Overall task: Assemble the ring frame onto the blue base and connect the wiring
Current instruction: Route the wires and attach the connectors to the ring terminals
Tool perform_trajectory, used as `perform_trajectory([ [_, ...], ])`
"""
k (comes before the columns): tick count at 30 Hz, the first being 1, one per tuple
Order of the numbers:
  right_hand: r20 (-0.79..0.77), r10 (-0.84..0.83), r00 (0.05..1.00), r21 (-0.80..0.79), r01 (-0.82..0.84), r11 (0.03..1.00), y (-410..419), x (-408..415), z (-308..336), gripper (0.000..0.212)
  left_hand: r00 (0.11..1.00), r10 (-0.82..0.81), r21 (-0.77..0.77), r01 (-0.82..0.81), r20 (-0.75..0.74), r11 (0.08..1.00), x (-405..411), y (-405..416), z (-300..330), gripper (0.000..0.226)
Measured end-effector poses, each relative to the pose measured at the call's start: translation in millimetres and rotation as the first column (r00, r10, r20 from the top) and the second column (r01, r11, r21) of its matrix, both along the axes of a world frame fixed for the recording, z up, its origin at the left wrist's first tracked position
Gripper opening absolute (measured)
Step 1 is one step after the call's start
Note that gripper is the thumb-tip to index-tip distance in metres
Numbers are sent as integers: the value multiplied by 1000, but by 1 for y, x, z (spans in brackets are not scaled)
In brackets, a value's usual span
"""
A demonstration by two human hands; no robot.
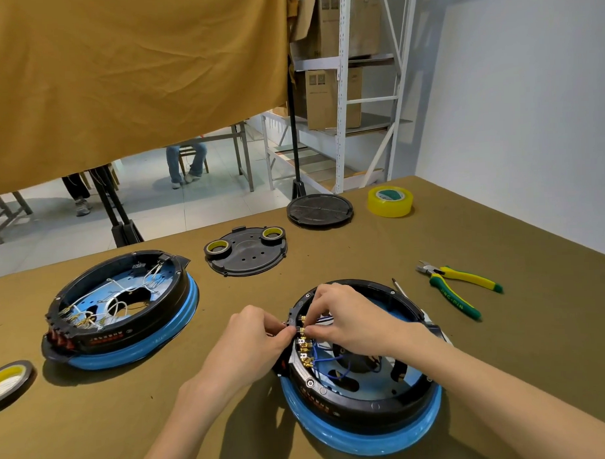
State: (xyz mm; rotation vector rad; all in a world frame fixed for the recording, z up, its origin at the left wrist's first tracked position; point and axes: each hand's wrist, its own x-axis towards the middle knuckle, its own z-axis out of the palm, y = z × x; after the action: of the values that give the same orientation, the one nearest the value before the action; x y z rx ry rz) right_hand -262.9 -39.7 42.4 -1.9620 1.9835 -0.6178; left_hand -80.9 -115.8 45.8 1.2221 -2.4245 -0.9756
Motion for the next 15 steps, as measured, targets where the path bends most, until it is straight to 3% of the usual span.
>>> perform_trajectory([
  [6,58,56,997,40,-59,997,-6,-4,3,9,1000,-3,44,4,-8,999,-3,-2,-6,33],
  [10,9,23,1000,43,-24,999,-4,-4,5,15,1000,-18,84,19,-11,996,-2,-6,0,31],
  [15,39,-29,999,-103,33,994,10,5,0,15,996,-89,120,88,-4,989,3,-10,-1,18],
])
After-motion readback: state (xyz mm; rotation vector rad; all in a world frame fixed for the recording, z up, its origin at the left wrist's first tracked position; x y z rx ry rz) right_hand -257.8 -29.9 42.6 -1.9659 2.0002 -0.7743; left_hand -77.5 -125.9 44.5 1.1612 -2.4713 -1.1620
